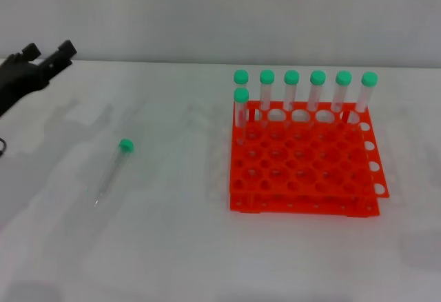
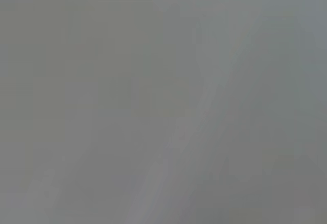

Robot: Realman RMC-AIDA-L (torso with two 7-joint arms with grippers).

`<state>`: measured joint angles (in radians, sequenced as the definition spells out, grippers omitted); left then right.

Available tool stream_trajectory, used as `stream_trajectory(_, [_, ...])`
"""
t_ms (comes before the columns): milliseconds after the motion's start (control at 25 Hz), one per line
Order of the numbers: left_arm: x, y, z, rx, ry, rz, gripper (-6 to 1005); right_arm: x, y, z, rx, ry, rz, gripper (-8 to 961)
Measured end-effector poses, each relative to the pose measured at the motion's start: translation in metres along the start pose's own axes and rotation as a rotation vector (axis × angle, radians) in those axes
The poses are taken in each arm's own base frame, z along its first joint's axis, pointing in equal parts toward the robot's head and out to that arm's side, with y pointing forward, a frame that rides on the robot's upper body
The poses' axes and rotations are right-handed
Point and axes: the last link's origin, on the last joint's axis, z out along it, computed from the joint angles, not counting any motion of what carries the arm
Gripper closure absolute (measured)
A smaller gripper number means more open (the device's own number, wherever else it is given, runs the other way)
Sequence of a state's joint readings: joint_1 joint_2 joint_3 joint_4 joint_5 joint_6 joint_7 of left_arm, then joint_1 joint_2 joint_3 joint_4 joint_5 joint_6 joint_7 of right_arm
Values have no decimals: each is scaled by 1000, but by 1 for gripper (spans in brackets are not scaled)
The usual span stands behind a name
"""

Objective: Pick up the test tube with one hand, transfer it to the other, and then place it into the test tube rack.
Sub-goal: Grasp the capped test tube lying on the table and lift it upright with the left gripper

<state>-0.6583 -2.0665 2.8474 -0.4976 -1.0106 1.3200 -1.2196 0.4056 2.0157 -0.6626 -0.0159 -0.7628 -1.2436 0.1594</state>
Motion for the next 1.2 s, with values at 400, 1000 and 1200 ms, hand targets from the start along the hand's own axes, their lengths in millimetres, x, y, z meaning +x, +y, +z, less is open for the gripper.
stream_trajectory(400, [63, -5, 6, -27, -345, -120, 108, -8, -3, 11, 1, -28, -14, 220])
stream_trajectory(1000, [83, 11, 23, 218, -1029, -145, 109, -18, -18, 16, 56, -65, -29, 221])
stream_trajectory(1200, [65, 23, 37, 205, -1135, -132, 109, -18, -18, 16, 53, -66, -30, 220])
